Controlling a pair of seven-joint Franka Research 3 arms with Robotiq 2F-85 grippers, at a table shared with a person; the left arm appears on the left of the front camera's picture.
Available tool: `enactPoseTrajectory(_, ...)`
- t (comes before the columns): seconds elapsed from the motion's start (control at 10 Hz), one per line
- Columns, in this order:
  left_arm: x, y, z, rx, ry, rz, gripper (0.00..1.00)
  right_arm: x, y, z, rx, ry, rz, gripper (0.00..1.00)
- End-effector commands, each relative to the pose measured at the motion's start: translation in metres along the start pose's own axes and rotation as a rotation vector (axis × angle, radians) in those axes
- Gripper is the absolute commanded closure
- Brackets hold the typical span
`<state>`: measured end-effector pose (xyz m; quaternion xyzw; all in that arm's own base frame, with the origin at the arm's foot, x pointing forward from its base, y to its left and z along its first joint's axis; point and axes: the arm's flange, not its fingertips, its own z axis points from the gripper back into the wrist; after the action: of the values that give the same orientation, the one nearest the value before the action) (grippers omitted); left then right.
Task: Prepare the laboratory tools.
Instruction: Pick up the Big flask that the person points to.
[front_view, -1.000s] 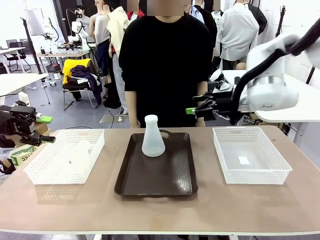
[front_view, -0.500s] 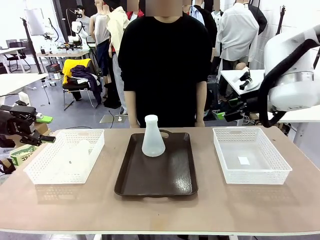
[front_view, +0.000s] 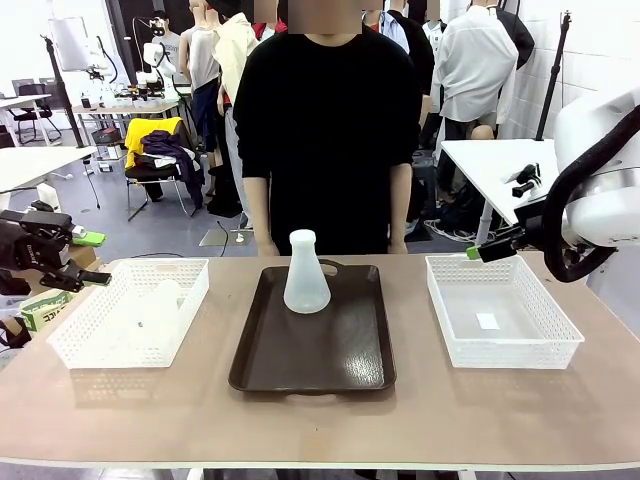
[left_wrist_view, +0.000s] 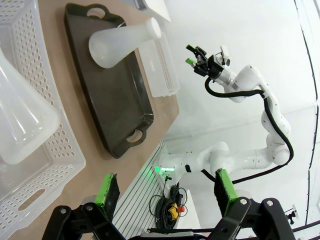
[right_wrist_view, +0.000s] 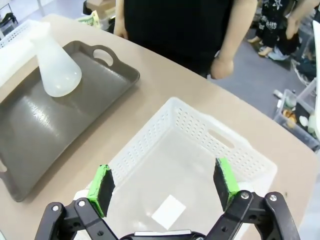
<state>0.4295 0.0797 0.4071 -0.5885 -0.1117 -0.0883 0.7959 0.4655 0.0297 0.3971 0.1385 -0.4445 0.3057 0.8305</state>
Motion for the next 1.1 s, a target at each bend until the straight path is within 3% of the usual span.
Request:
enactPoseTrajectory(0.0,-0.0014,-0.0008,0.0026,0.005,0.008,-0.005,0.00,0.0089,-0.0003,0.0074,0.016,0.014,-0.011,0.00)
enactPoseTrajectory(1.0,-0.0014,-0.0008,0.0026,0.005,0.008,-0.005,0.00,0.0010,0.0001,0.0007,0.000,-0.002,-0.004,0.00)
